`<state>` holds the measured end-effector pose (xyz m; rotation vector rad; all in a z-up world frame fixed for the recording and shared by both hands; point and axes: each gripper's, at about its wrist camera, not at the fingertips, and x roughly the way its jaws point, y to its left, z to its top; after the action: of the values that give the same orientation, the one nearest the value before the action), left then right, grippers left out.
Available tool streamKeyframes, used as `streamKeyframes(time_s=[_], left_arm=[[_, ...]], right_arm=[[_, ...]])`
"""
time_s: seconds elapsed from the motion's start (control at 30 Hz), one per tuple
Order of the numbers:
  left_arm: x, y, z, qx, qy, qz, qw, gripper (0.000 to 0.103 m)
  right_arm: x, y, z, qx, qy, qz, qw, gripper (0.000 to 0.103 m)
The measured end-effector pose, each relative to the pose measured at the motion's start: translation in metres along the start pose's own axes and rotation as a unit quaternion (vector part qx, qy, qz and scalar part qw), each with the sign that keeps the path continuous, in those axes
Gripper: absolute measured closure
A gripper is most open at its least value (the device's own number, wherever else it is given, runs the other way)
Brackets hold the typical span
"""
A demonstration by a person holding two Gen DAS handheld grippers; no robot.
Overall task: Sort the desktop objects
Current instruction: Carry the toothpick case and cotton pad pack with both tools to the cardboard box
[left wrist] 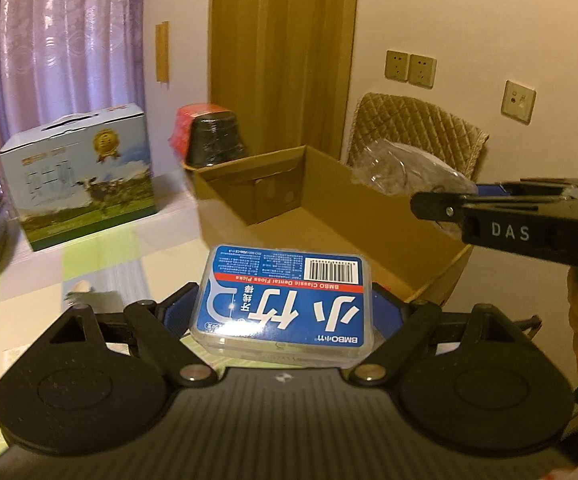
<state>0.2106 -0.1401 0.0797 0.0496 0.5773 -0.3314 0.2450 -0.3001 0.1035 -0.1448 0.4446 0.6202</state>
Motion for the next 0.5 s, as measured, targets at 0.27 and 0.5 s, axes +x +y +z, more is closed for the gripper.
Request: streamKeyframes(time_s=[0.27, 0.5], left_arm=[[0.030, -0.030, 0.020, 0.008, -0.013, -0.017, 0.9997, 0.018], [0.060, -0.044, 0.025, 0.019, -0.010, -0.026, 0.9994, 0.018]], right_arm=[[0.006, -0.037, -0.005, 0.011, 0.009, -0.020, 1.000, 0.069], [0.020, -0.061, -0.007, 0.024, 0.020, -0.035, 0.999, 0.069]])
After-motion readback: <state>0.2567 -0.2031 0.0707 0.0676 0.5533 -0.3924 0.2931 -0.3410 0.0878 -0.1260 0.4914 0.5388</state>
